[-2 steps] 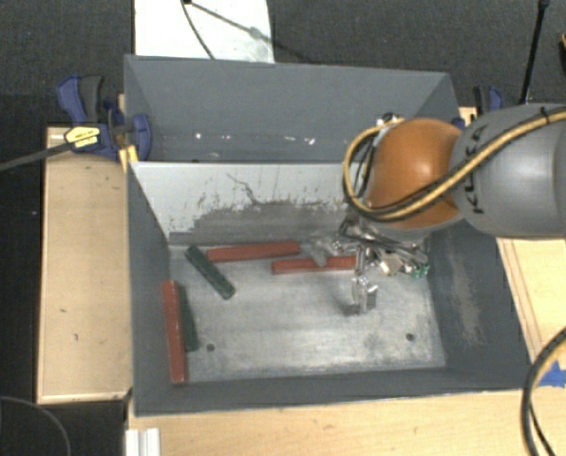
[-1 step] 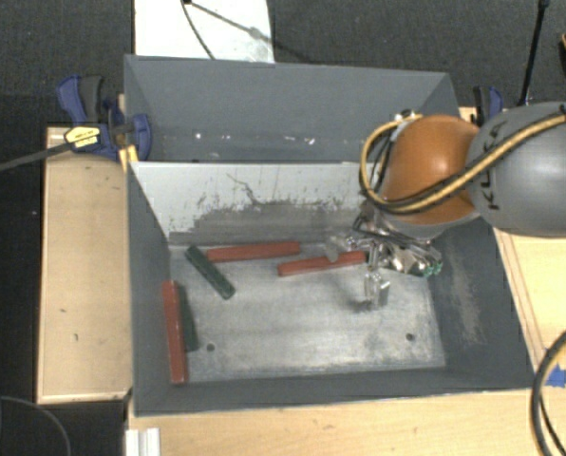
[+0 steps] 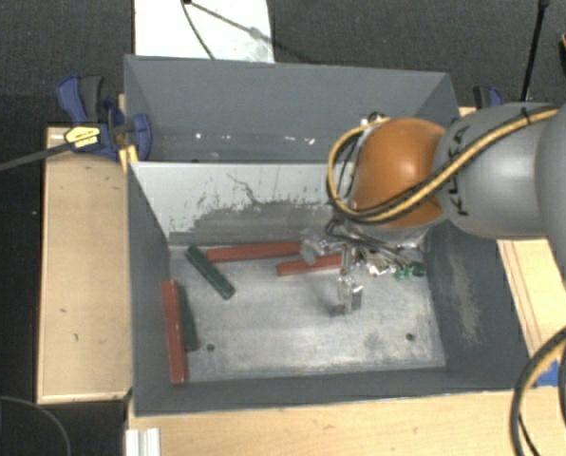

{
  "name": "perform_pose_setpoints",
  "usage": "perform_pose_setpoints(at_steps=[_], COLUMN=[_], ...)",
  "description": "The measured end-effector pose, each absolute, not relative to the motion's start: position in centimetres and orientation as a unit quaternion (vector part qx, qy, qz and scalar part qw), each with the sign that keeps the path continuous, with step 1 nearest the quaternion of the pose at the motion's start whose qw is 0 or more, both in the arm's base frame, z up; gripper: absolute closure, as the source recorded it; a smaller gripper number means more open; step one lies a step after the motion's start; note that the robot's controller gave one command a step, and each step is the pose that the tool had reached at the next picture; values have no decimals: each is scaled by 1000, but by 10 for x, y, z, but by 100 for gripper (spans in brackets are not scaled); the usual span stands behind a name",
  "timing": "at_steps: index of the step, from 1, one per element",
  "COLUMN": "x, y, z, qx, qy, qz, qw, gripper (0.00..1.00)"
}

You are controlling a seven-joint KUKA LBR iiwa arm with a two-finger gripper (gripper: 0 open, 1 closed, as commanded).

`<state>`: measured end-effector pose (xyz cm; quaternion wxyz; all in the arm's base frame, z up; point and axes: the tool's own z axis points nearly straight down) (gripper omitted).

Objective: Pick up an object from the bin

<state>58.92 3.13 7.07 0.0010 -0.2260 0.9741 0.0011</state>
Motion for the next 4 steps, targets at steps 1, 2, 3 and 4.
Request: perform_pose_setpoints(at_steps=[1,2,3,4], x=[591,589,589,564], y=[29,29,29,43], z=[73,71,71,216], qx=[-224,-223,-223,-242], qy=[975,975,975,970], qz=[1,1,1,-1], qw=[3,1,1,5], gripper=[100,0,100,100])
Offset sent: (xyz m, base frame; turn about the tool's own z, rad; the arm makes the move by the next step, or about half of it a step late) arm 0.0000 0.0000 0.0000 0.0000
